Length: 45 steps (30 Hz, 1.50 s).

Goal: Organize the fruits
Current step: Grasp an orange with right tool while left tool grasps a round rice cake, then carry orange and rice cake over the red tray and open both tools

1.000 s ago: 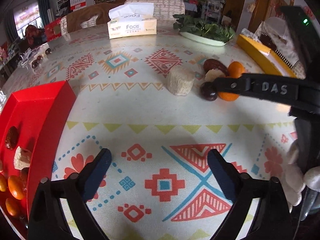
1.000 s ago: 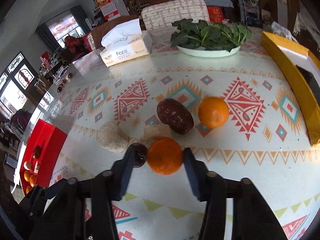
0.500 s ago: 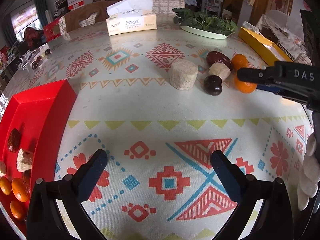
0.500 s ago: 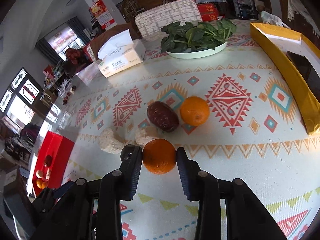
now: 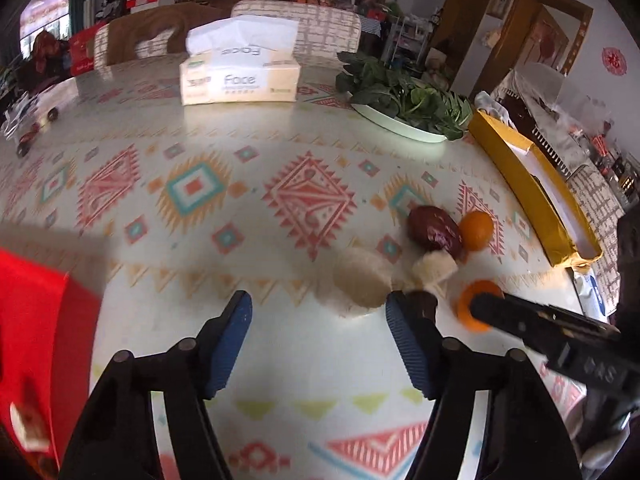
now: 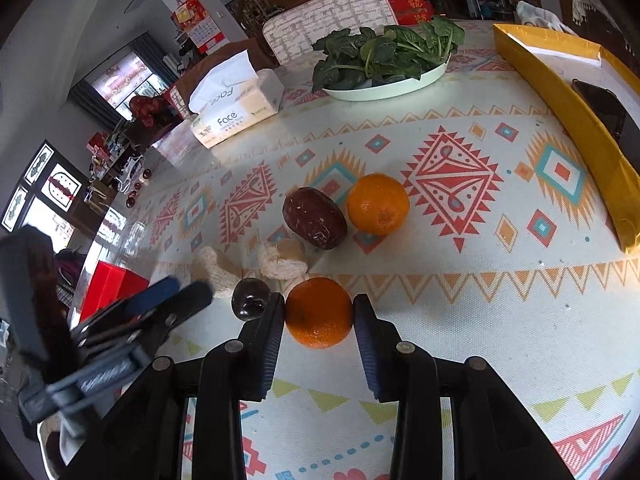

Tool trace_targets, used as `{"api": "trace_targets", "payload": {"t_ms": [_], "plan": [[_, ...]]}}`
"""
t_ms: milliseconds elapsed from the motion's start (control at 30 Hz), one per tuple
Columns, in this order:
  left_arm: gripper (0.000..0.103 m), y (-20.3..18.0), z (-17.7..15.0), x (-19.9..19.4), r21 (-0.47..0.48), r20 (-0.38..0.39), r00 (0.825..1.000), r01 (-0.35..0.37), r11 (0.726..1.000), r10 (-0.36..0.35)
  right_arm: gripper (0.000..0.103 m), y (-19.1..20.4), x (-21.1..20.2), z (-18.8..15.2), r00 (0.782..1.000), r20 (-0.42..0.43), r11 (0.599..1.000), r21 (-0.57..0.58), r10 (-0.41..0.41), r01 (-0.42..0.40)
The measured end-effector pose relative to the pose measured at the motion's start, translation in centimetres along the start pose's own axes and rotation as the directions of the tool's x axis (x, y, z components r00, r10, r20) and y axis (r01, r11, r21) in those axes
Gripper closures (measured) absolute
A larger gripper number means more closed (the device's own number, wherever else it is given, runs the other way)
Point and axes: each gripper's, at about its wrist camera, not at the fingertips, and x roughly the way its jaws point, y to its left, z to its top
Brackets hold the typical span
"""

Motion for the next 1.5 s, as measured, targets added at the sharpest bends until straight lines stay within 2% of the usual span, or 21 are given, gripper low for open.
{"api": "trace_targets", "payload": {"t_ms": [33,100,267,333,467,500,533,767,900,1033,1233,1300,1367,1500], "plan": [[0.048,-0.1,0.2,0.3,0.011,-0.005,1.0,0.0,1.0,0.0,0.064,-0.1,0.0,0.0,1.0,-0.001,1.0,0.0,0.002,-0.002],[0.06,-0.3,0.4,1.0,0.027,-0.02,1.0,0.006,1.0,-0.006,0.064,-0.2,0.1,0.0,1.0,-0.003,1.0,-0.001,0.007,-0.007],[0.061,-0.3,1.0,1.3,0.026,-0.012,1.0,0.0,1.0,0.001,0.063,0.0,0.4,0.0,1.0,-0.018,1.0,-0.021,0.018,-0.018],[0.052,-0.6,1.2,1.6,0.042,-0.008,1.0,-0.006,0.999,0.006,0.063,0.6,0.5,-0.2,1.0,-0.016,0.999,-0.05,-0.005,0.004],[0.05,-1.2,1.5,2.2,0.074,0.008,0.998,-0.055,0.996,0.055,0.063,1.1,0.7,-0.3,1.0,-0.016,0.997,-0.074,-0.019,0.018],[0.054,-1.4,1.5,2.2,0.084,0.012,0.997,-0.072,0.994,0.071,0.063,1.2,0.7,-0.4,1.0,-0.014,0.997,-0.079,-0.024,0.023],[0.068,-1.4,1.4,2.1,0.089,0.015,0.997,-0.079,0.993,0.078,0.063,1.3,0.7,-0.4,0.999,-0.013,0.996,-0.087,-0.03,0.029],[0.067,-0.4,0.4,-0.7,0.029,0.048,0.999,-0.024,0.999,0.022,0.065,1.3,0.7,-0.5,1.0,-0.017,0.997,-0.079,-0.007,0.006],[0.067,1.0,-1.0,-4.2,-0.023,0.093,0.996,0.011,1.0,-0.009,0.066,1.5,0.3,-0.6,0.997,-0.017,0.995,-0.068,0.07,-0.071],[0.067,4.3,-3.2,-9.0,-0.115,0.167,0.986,0.015,0.993,0.005,0.066,2.6,-0.1,-0.9,0.992,-0.004,0.987,-0.098,0.126,-0.126],[0.067,11.7,-6.9,-15.4,-0.28,0.259,0.96,-0.03,0.96,0.106,0.066,5.2,-0.3,-1.9,0.991,0.012,0.977,-0.171,0.131,-0.127],[0.067,14.6,-8.1,-17.0,-0.333,0.264,0.95,-0.073,0.94,0.167,0.066,6.3,-0.4,-2.3,0.992,0.015,0.974,-0.192,0.123,-0.118],[0.067,17.0,-8.9,-17.7,-0.373,0.252,0.947,-0.093,0.923,0.197,0.066,8.0,-0.5,-2.9,0.991,0.005,0.969,-0.21,0.134,-0.13],[0.067,20.4,-8.9,-17.8,-0.352,0.202,0.944,-0.176,0.919,0.259,0.066,12.4,0.0,-4.0,0.982,-0.049,0.949,-0.251,0.183,-0.19]]}}
